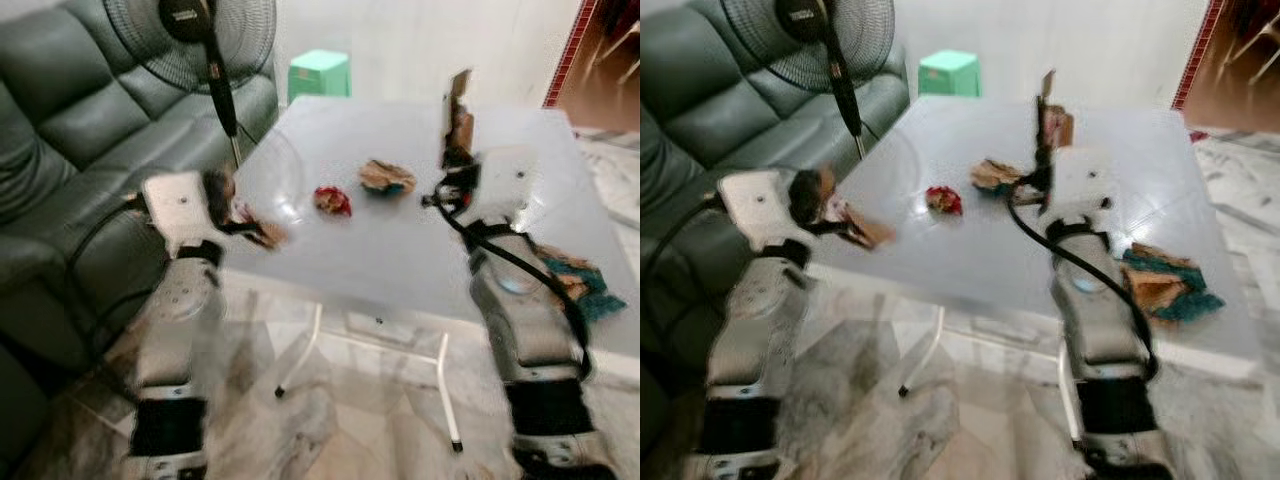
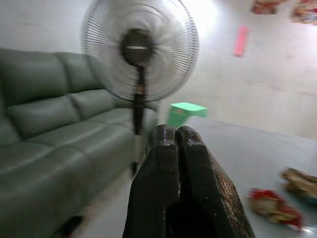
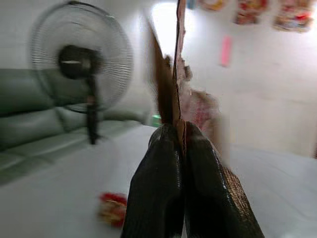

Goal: Picking trash to rubbish bin

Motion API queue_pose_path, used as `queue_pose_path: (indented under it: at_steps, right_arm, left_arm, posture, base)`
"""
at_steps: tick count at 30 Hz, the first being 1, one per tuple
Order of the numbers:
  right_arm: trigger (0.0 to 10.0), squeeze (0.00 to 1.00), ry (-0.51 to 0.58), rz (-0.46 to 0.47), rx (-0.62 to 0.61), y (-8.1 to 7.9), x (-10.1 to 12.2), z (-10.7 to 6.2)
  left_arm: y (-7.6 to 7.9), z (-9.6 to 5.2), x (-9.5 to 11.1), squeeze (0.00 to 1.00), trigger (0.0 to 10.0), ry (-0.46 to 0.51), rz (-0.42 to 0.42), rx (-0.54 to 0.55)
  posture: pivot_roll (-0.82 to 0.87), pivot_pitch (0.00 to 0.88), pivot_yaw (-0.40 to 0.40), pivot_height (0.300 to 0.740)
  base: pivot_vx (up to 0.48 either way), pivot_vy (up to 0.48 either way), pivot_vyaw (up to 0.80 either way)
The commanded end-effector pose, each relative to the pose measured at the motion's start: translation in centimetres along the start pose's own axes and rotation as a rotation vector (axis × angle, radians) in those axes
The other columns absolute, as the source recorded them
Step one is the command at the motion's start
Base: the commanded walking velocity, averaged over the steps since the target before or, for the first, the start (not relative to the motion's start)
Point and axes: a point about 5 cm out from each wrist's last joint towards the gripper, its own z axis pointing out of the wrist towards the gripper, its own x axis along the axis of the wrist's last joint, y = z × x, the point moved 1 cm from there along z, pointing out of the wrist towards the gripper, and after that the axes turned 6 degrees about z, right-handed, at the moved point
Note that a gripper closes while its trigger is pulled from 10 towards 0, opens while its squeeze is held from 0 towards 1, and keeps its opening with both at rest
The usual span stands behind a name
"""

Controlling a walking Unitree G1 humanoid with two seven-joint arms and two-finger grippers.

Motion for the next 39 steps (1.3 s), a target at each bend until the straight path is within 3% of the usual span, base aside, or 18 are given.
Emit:
queue_pose_path:
  at_steps: [1,16,39]
  right_arm:
    - [10.0,0.0,0.005,-0.015,-0.019,0.85,0.3,0.02]
    - [10.0,0.0,-0.012,-0.015,-0.054,1.72,0.1,-0.09]
    - [10.0,0.0,-0.019,-0.001,-0.054,1.51,-0.11,-0.14]
  left_arm:
    - [0.68,-0.01,0.23,0.0,10.0,0.003,-0.007,-0.013]
    - [0.84,0.19,0.38,0.0,10.0,0.007,-0.019,-0.014]
    - [0.81,0.06,0.26,0.0,10.0,0.002,-0.021,-0.022]
  posture:
    - [-0.03,0.003,0.038,0.74]
    - [-0.04,0.011,0.046,0.74]
    - [-0.04,0.015,0.048,0.74]
  base:
    - [0.0,0.0,0.0]
    - [0.0,0.0,0.0]
    - [0.0,0.0,0.0]
